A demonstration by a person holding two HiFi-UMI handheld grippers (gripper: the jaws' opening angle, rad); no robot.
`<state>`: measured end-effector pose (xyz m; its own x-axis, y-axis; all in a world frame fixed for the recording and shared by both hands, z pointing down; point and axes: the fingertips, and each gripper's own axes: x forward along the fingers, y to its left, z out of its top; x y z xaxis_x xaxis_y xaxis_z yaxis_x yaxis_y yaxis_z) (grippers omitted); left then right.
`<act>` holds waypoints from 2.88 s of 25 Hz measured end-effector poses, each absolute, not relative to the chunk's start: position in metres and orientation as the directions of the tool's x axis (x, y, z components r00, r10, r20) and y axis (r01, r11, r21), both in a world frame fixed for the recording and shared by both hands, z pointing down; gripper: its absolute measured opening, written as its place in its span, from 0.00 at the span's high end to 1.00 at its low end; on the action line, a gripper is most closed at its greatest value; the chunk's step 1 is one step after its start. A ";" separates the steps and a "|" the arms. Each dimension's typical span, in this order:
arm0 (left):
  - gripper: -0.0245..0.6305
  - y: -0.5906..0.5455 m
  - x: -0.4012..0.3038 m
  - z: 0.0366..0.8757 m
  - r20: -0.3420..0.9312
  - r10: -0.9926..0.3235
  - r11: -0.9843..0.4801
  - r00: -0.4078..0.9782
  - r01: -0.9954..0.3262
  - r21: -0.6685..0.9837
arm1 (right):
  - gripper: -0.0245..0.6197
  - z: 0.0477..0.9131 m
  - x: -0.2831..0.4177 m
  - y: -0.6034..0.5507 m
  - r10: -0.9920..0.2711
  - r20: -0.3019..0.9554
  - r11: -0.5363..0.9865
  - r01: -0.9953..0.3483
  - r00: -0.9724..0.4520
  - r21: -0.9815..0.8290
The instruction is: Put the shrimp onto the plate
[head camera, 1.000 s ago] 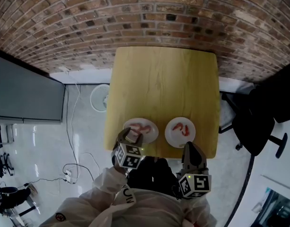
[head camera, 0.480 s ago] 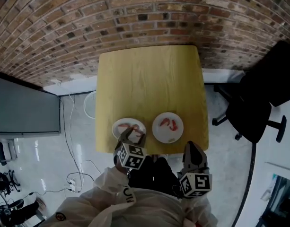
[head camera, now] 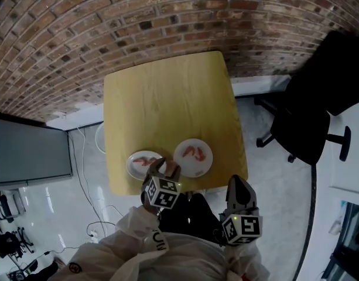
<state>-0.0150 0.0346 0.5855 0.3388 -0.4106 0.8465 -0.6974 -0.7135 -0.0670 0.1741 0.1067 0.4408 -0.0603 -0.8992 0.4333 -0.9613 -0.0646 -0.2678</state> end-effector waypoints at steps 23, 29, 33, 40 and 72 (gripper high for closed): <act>0.61 0.032 0.031 0.613 0.882 -0.340 -0.747 0.328 -0.664 -0.041 | 0.93 0.457 0.221 0.108 -0.883 0.468 -0.118 -0.953 -0.027 -0.277; 0.61 0.033 0.032 0.613 0.882 -0.347 -0.744 0.318 -0.666 -0.053 | 0.93 0.458 0.223 0.103 -0.883 0.468 -0.114 -0.953 -0.032 -0.280; 0.61 0.034 0.031 0.613 0.883 -0.346 -0.743 0.318 -0.668 -0.051 | 0.93 0.459 0.221 0.102 -0.882 0.469 -0.107 -0.954 -0.039 -0.280; 0.61 0.033 0.030 0.612 0.881 -0.345 -0.743 0.323 -0.668 -0.046 | 0.93 0.459 0.221 0.101 -0.883 0.467 -0.104 -0.956 -0.038 -0.273; 0.61 0.041 -0.132 0.582 0.841 -0.492 -0.525 0.224 -0.847 -0.082 | 0.93 0.441 0.057 0.064 -0.847 0.435 0.199 -0.941 -0.306 -0.274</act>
